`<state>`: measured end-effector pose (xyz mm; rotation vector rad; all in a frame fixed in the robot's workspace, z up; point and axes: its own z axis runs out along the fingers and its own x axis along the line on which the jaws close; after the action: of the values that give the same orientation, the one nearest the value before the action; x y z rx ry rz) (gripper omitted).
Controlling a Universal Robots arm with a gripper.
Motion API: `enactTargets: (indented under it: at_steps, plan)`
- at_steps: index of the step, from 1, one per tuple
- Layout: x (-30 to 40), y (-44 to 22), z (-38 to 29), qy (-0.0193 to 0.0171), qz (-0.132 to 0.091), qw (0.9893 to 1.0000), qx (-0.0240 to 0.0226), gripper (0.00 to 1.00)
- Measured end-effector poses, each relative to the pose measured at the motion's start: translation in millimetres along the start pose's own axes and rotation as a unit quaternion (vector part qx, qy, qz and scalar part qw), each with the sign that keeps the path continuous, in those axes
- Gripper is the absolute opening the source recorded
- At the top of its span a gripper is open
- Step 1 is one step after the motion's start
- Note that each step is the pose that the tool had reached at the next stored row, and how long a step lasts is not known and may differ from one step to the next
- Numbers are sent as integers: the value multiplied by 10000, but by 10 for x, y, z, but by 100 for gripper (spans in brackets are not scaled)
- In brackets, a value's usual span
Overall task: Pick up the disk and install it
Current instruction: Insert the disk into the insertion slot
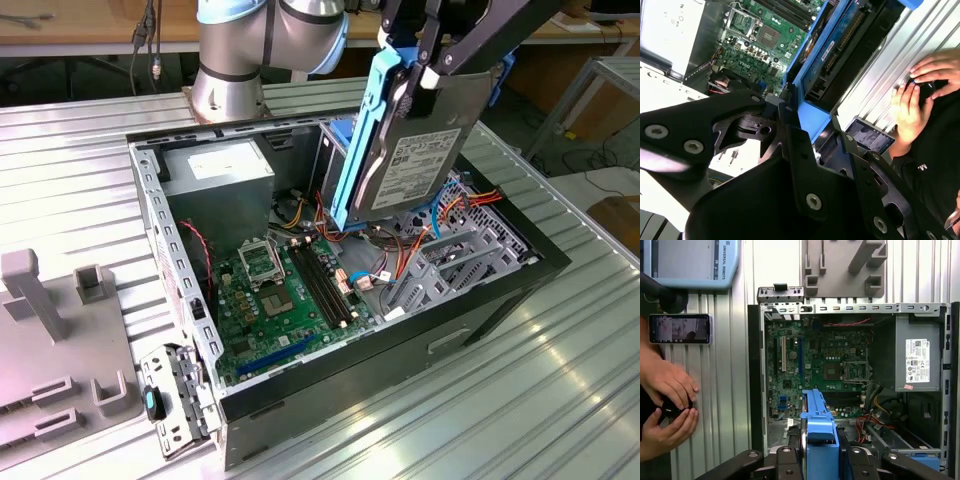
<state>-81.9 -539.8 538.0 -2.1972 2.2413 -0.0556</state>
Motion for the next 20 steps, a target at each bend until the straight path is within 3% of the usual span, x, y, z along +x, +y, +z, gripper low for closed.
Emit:
enactTargets:
  at_steps: [4,20]
  plan:
    - [1,-34,2,0,-1,10000,0,37]
    - [-8,-453,31,0,0,10000,0,37]
